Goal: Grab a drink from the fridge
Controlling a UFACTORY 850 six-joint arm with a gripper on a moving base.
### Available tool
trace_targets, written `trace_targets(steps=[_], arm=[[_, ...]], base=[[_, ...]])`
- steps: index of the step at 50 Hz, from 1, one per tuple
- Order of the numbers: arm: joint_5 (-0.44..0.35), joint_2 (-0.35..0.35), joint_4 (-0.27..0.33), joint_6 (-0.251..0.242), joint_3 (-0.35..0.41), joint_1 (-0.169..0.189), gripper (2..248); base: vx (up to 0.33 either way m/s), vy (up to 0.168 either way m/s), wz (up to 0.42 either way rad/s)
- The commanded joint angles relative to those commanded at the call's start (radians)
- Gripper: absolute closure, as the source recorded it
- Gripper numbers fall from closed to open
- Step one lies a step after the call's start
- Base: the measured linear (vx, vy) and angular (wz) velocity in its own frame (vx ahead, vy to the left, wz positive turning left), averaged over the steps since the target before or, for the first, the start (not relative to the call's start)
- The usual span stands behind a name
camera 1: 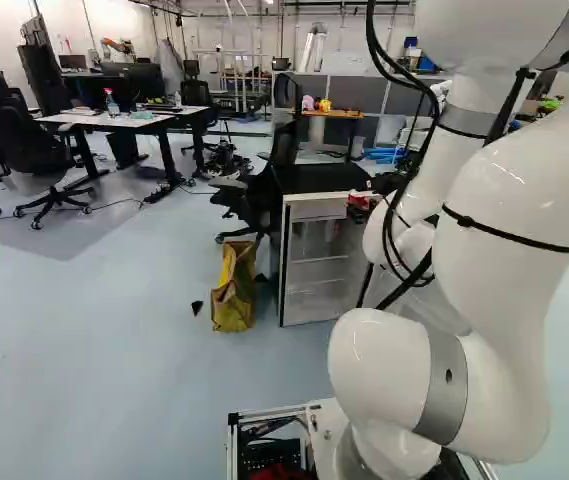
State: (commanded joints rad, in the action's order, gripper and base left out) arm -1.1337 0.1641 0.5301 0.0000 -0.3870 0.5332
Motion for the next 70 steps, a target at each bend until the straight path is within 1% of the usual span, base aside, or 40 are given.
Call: trace_targets(steps=[32, 70], arm=[[0.096, -0.056, 0.000, 0.000, -0.033, -0.016, 159], [0.211, -0.076, 0.000, 0.000, -0.116, -0.045, 159]], base=[[0.000, 0.000, 0.000], [0.000, 0.000, 0.000]])
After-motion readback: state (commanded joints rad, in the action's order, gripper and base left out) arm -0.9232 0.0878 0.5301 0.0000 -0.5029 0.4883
